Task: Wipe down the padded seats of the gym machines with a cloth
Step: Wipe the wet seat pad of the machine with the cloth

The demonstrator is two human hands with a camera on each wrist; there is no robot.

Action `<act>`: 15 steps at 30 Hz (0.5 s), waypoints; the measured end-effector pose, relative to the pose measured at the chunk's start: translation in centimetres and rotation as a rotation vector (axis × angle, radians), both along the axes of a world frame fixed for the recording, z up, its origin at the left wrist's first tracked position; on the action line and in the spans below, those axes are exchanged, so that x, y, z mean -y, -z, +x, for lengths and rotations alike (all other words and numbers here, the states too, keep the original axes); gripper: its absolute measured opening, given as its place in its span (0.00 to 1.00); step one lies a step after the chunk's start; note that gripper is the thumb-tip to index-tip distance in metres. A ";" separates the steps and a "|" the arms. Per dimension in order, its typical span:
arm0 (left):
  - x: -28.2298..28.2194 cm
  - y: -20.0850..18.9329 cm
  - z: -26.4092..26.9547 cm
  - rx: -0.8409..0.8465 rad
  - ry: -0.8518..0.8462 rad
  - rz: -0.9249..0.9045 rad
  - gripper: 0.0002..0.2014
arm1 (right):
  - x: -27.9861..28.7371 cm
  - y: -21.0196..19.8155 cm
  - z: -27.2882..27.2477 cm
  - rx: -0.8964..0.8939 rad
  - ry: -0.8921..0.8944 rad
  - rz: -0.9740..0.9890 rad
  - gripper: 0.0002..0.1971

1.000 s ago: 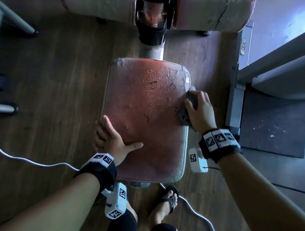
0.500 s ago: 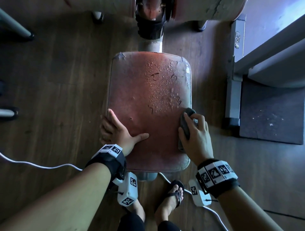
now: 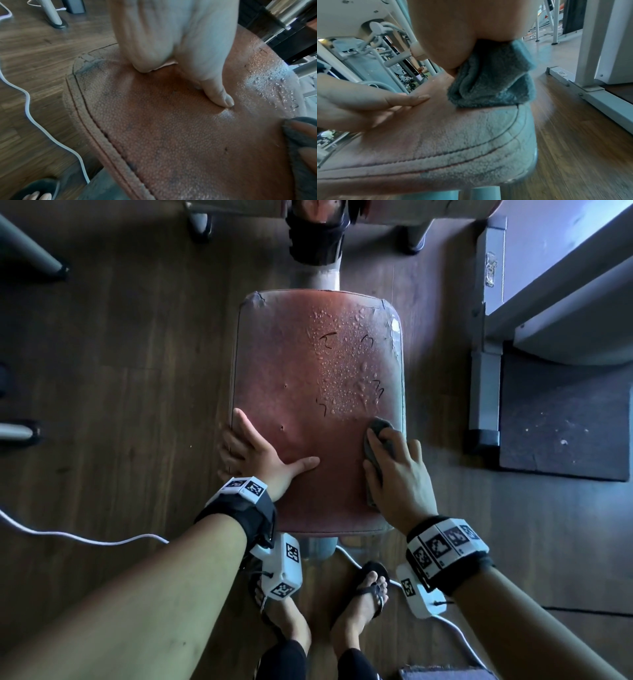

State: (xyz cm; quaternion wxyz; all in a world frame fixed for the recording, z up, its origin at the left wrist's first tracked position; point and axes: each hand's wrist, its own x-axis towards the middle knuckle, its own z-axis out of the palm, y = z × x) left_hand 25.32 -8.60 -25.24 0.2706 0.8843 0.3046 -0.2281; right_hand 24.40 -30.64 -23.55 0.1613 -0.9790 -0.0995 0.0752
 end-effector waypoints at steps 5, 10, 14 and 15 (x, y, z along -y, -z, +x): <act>0.1 0.2 -0.1 0.019 -0.014 0.001 0.78 | -1.1 1.0 0.6 -0.001 -0.018 0.008 0.25; 0.1 0.6 0.0 0.033 -0.030 0.001 0.78 | -2.8 1.8 3.1 -0.008 -0.053 0.069 0.26; 0.2 0.5 0.0 0.052 -0.026 0.008 0.78 | -3.9 2.0 4.7 0.021 -0.101 0.109 0.28; 0.2 0.5 0.0 0.054 -0.025 0.009 0.78 | -4.0 1.9 4.7 0.025 -0.103 0.124 0.28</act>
